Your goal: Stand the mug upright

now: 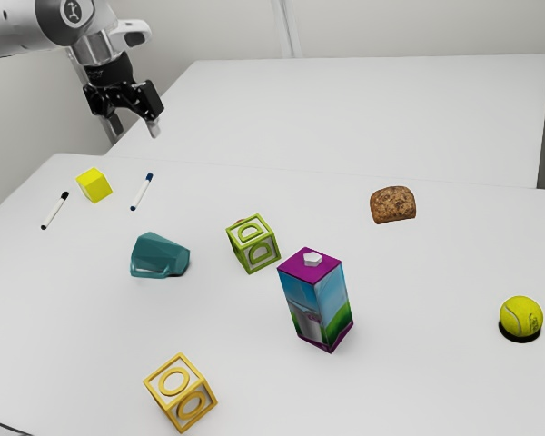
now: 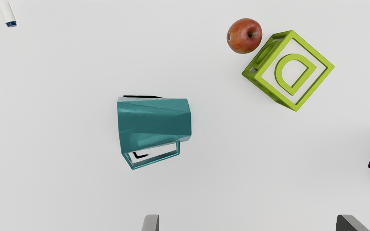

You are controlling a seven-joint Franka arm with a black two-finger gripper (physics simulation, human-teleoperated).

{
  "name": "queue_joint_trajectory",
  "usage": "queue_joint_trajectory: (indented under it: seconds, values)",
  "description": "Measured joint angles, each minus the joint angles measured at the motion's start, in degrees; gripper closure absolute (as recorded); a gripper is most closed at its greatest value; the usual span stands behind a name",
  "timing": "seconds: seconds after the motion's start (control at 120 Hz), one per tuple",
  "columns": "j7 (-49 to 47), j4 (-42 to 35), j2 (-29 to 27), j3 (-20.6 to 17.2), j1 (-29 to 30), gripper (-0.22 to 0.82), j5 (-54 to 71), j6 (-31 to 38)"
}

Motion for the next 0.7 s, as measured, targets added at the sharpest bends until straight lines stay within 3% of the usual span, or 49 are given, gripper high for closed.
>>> queue_joint_trajectory:
  seconds: [0.242, 0.433, 0.7]
  values:
    - [0.53, -0.16, 0.08, 0.0, -0.06, 0.0, -0.07, 0.54]
    - [1.18, -5.21, -2.22, 1.04, 1.76, 0.0, -4.0, 0.68]
    - [8.38, -16.35, -5.25, 12.6, 5.91, 0.0, -21.18, 0.75]
